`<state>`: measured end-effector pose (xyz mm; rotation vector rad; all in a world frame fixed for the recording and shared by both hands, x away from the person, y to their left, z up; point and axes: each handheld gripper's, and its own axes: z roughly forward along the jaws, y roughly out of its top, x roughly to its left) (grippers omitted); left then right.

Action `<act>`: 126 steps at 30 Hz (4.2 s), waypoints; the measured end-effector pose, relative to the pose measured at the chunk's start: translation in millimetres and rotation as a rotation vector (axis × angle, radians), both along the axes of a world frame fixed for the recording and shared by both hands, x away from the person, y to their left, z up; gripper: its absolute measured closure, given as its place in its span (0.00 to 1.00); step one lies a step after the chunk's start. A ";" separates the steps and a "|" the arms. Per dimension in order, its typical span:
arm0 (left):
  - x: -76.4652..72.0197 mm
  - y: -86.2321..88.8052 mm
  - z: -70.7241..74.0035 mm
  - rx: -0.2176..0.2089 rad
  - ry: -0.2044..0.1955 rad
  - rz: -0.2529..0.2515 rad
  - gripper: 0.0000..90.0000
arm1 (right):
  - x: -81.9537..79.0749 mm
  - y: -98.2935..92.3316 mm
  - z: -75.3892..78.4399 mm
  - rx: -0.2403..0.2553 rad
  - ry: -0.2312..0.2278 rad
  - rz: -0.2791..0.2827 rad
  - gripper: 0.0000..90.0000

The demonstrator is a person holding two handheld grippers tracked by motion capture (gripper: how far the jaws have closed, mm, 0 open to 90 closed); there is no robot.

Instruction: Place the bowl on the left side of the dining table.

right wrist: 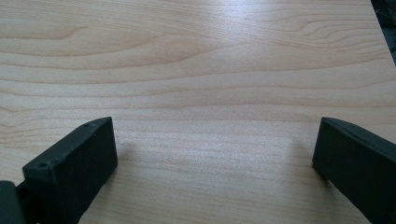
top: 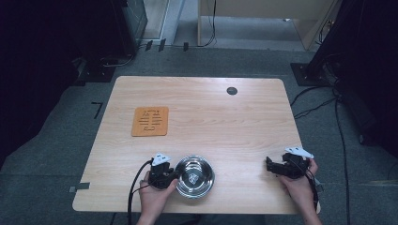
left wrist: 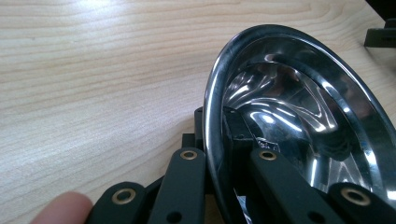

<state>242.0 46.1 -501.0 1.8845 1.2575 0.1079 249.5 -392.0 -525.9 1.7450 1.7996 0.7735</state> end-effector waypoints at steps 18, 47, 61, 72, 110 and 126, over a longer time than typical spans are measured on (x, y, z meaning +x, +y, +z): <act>5.0 25.6 28.2 -0.043 -0.107 0.084 0.97 | -0.2 0.2 0.1 0.000 0.001 0.000 0.00; 37.2 54.0 70.2 -0.084 -0.212 0.188 0.97 | -0.4 0.6 0.0 0.000 0.000 -0.005 0.00; 68.2 77.8 81.6 -0.090 -0.237 0.296 0.97 | -0.5 0.6 0.1 0.000 0.001 -0.005 0.00; 100.8 99.2 71.2 -0.092 -0.206 0.402 0.97 | -0.4 0.6 0.1 0.001 0.001 -0.005 0.00; 178.3 125.1 15.6 -0.109 0.043 0.667 0.97 | -0.3 0.5 -0.1 0.001 -0.001 -0.005 0.00; 185.1 125.7 2.9 -0.073 0.089 0.691 0.92 | -0.3 0.5 -0.1 0.001 -0.001 -0.005 0.00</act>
